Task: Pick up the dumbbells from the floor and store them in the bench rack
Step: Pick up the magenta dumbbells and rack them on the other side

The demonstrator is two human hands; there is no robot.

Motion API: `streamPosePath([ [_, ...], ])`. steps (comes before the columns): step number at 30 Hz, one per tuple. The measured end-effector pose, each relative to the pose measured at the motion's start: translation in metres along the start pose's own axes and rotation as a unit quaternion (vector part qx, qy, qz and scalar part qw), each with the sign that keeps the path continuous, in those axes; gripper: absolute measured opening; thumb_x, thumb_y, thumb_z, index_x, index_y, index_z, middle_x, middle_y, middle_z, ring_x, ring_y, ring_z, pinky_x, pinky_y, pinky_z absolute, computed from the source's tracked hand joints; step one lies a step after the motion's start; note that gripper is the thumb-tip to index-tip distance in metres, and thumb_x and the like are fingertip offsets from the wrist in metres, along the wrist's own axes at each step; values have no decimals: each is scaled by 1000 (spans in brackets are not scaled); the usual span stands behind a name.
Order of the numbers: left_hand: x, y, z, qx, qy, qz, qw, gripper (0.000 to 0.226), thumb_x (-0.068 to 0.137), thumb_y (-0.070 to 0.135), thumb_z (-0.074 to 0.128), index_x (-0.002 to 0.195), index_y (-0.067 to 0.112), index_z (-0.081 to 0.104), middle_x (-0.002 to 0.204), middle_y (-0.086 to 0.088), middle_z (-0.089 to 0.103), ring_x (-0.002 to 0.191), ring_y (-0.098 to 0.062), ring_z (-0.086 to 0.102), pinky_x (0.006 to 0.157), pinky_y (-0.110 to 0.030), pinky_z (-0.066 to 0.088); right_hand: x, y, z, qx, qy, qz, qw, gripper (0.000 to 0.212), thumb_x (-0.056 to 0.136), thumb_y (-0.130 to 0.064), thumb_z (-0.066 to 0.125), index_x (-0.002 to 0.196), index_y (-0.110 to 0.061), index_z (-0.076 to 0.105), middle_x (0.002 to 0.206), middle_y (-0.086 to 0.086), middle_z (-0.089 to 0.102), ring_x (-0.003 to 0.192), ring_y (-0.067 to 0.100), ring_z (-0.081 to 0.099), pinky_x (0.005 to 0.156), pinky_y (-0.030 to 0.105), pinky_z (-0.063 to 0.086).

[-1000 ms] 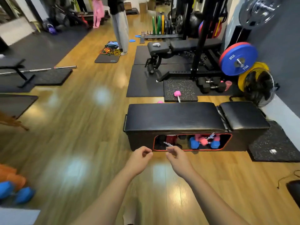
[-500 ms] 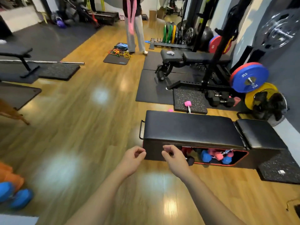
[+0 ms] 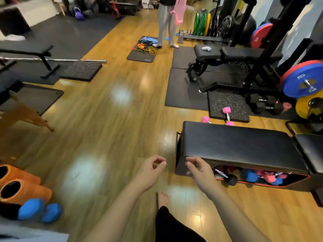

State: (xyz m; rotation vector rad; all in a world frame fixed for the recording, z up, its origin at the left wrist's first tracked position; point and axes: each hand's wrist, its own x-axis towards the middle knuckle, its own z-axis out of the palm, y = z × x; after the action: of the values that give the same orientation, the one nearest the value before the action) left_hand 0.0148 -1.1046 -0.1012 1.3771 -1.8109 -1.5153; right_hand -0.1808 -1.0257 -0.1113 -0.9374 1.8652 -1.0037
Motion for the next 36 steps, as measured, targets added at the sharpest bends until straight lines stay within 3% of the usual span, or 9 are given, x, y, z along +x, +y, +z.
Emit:
streamPosePath([
  [7,120,11,-58,34,3,-11,999,6,95,31,60,93,33,65,76,10,57,67,-5,50,60,-20,42,131,-30,29,-39,-20,-20,999,16,97,-31,55,111,-31,62,101,-9,67,89,15,64,84,32,53],
  [10,174,29,-74,46,-14,-12,999,6,96,27,61,93,30,66,76,4,56,63,-7,47,53,-13,40,188,-52,32,-47,-21,-22,998,13,97,-29,56,106,-36,61,99,-13,65,92,9,63,83,27,50],
  [14,255,50,-85,61,-44,-4,997,6,94,29,64,91,32,67,87,-9,67,69,-9,51,65,-22,44,250,-82,30,-57,-18,-41,997,16,97,-31,56,112,-30,63,101,-18,64,82,-1,57,72,13,41],
  [19,350,70,-79,56,-59,15,997,7,92,32,63,94,29,69,87,-9,71,83,-28,64,75,-32,49,316,-94,12,-24,38,-6,999,16,95,-31,56,109,-31,65,82,-16,62,69,14,57,65,16,43],
  [23,417,75,-66,63,-115,13,991,6,92,34,63,93,34,69,85,5,71,87,-21,65,73,-26,46,358,-96,-2,-14,68,40,997,13,95,-29,57,105,-34,64,84,-9,64,74,22,59,64,19,45],
  [28,503,91,-60,80,-189,24,978,9,94,36,60,95,36,69,91,4,71,91,-18,65,80,-29,51,416,-94,-10,28,150,73,986,11,96,-22,58,103,-24,66,87,-9,66,72,-4,58,64,9,41],
  [30,543,102,-59,76,-212,37,974,10,95,33,60,94,37,69,95,6,71,93,-17,65,86,-31,52,445,-97,-10,53,177,94,978,9,95,-21,58,101,-24,65,81,-4,65,67,-1,59,65,18,47],
  [32,589,117,-59,80,-238,54,966,11,95,31,60,92,36,69,96,7,72,94,-18,65,87,-31,52,479,-104,-11,84,212,110,967,9,96,-22,58,101,-25,65,85,5,68,71,14,66,71,33,52],
  [36,674,149,-61,134,-296,82,942,8,93,36,60,93,36,68,90,7,70,88,-15,65,76,-24,49,537,-129,-21,139,280,145,939,10,97,-23,56,102,-27,63,101,5,67,75,17,68,68,33,50],
])
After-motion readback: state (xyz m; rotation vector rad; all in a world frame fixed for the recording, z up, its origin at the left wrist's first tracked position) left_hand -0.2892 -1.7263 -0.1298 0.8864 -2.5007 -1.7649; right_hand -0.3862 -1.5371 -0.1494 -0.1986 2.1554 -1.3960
